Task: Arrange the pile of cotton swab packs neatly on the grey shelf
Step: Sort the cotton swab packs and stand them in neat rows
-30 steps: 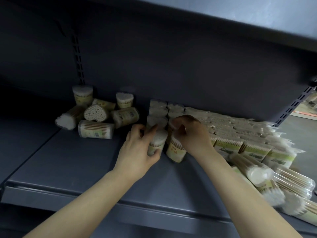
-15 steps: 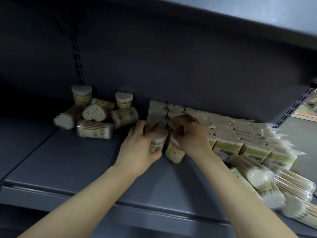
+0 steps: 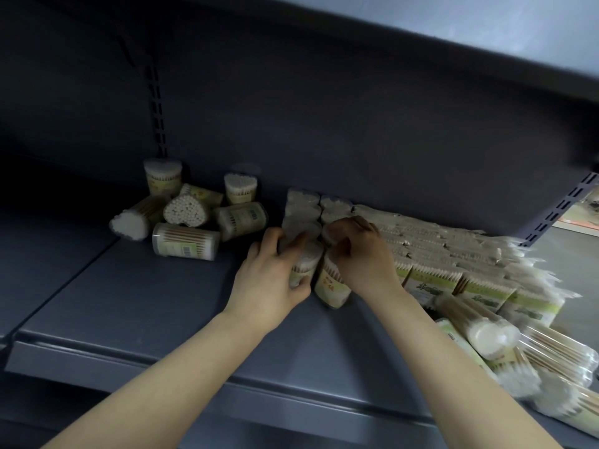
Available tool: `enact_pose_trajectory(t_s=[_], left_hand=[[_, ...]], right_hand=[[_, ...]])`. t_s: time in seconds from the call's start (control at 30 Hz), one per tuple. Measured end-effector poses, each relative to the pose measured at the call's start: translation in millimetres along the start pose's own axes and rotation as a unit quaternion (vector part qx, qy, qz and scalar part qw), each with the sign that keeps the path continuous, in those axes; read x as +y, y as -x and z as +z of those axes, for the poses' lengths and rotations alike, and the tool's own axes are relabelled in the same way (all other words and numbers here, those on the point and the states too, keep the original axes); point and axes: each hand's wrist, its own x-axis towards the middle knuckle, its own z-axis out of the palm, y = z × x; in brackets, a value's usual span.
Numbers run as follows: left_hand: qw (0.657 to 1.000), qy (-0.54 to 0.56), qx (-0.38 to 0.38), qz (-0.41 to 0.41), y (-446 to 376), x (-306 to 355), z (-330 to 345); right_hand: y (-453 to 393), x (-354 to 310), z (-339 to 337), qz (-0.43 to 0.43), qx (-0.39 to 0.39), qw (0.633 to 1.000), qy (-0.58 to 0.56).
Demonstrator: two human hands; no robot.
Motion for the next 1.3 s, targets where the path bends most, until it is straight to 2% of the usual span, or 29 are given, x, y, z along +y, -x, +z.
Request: enact_pose_trajectory(t_s=[0.17, 0.3, 0.6, 1.03, 1.3], left_hand=[[1.000, -0.006, 0.006, 0.002, 0.3, -0.9, -3.9], [0.998, 0.038, -0.013, -0.056, 4.9, -2.7, -11.7], [0.992, 0.075, 0.087, -0.060, 26.7, -36.7, -32.2], [0.994, -0.077, 0.067, -0.022, 18.4, -98.4, -76.0], [0.980, -0.191, 0.011, 0.050, -5.5, -114.6, -66.6]], right_hand=[[-4.5, -0.9, -6.3, -0.001, -0.022, 1.000, -0.015], [-7.7, -2.2, -12.1, 0.003, -0.006, 1.000, -0.029], [-19.0, -22.9, -5.3, -0.009, 0.016, 0.996, -0.085], [-36.3, -67.7, 16.5, -0.004, -0.024, 0.997, -0.066], [-53.2, -78.4, 30.4, -0.034, -0.074, 0.997, -0.018]])
